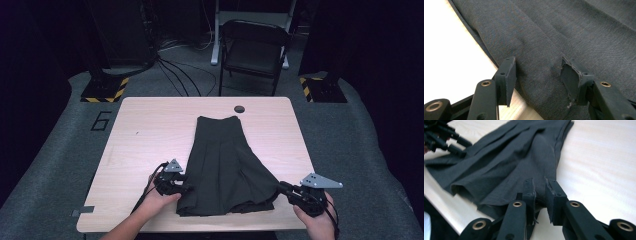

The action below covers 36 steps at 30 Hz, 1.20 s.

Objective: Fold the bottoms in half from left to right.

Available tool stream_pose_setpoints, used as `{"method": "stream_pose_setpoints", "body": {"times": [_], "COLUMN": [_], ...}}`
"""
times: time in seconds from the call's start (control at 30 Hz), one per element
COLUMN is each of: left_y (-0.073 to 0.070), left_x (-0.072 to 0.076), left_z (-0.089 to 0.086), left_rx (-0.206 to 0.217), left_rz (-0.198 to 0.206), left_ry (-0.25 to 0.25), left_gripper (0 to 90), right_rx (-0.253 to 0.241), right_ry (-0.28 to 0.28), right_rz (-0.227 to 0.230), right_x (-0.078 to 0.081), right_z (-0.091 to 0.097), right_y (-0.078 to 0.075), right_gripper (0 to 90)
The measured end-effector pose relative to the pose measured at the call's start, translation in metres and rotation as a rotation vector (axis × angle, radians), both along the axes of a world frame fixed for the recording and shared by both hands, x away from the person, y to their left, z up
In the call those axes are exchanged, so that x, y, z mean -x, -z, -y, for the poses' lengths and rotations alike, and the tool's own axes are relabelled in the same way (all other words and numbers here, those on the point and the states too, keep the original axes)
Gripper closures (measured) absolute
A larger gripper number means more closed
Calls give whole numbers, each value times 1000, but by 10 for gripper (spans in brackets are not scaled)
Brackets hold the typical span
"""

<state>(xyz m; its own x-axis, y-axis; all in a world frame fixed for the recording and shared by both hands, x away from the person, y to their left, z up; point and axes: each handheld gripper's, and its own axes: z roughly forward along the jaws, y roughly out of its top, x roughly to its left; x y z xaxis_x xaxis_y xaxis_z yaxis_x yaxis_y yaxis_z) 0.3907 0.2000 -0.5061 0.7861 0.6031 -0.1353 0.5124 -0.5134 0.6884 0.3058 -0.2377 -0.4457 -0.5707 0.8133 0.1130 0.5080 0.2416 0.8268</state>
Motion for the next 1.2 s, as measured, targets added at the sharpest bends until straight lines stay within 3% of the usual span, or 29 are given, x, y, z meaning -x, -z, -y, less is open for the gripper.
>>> {"method": "stream_pose_setpoints", "body": {"times": [0.1,0.23,0.43,0.53,0.7,0.77,0.8,0.9,0.97,1.03,1.07,1.1,1.13,1.2], "left_y": [1,-2,-2,-1,0,0,0,1,1,1,1,1,1,0], "left_x": [1,2,3,4,5,5,6,6,7,7,7,7,7,7], "left_z": [0,-1,-1,-1,0,-1,-1,0,-1,-1,-1,-1,-1,-1], "left_rx": [6,4,10,19,20,22,20,21,20,22,18,18,16,22], "left_rz": [10,15,20,33,35,35,30,41,45,41,39,39,41,39], "left_ry": [-10,-4,-9,-18,-21,-21,-17,-19,-18,-17,-11,-11,-13,-13], "left_gripper": [460,460,456,455,455,455,455,455,454,453,452,452,451,451], "right_rx": [-4,-17,31,73,83,89,87,80,109,129,167,167,212,217], "right_ry": [1,-7,-25,-44,-80,-95,-107,-120,-136,-143,-150,-150,-162,-149], "right_rz": [-10,32,18,37,37,24,-8,-31,-62,-63,-90,-90,-107,-123], "right_x": [6,6,-11,-26,-47,-56,-65,-71,-74,-74,-72,-72,-73,-72], "right_z": [2,2,-18,-34,-53,-61,-67,-71,-73,-74,-75,-75,-75,-76], "right_y": [3,-1,4,7,10,15,21,28,36,40,47,47,53,54], "right_gripper": [731,670,597,563,549,550,556,565,580,585,594,594,614,620]}}
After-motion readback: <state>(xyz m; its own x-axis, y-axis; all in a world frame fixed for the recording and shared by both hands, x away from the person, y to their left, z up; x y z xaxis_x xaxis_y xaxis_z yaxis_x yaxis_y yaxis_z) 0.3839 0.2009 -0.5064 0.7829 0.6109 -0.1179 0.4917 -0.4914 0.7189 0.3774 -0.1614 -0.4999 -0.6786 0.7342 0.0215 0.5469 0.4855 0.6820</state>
